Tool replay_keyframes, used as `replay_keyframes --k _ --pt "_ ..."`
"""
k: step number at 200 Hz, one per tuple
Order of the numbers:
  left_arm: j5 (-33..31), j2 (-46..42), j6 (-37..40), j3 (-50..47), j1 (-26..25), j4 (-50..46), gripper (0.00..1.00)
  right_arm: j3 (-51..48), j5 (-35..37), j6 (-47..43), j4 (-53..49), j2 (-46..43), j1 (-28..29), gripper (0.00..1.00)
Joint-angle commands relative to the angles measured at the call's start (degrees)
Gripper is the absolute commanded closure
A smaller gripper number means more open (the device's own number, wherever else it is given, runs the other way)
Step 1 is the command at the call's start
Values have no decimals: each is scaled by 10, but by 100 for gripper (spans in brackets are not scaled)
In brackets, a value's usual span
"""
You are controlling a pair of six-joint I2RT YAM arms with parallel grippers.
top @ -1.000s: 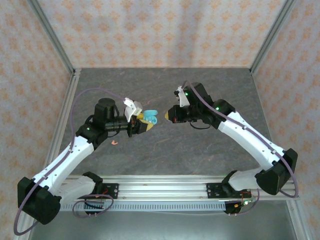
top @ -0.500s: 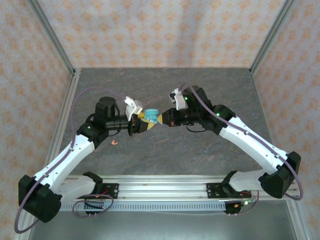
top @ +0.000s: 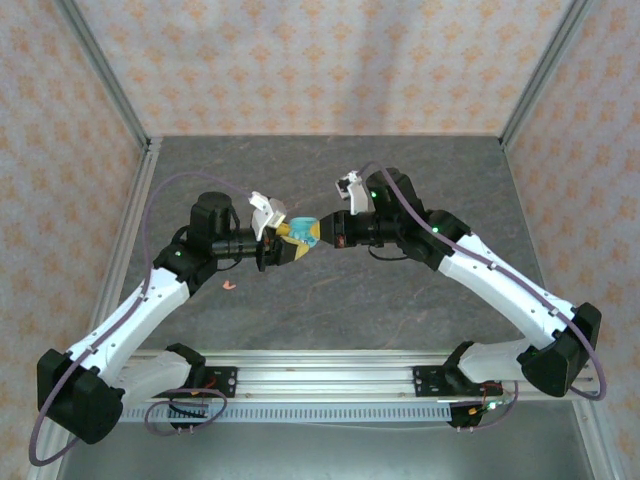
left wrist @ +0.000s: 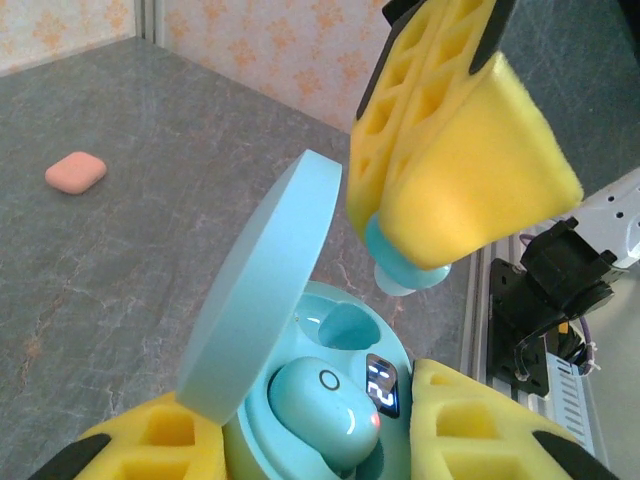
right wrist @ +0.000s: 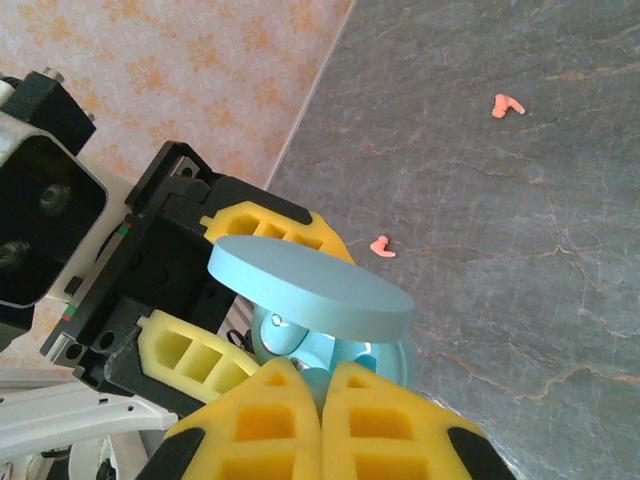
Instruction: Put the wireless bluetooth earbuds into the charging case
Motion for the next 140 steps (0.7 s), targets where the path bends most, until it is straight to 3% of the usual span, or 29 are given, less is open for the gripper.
replay_keyframes --k 1,140 --pt "19 -1 -7 22 4 8 95 -1 -12 9 32 2 5 96" --pt "22 3 -18 23 3 20 95 -37 -2 21 49 0 9 96"
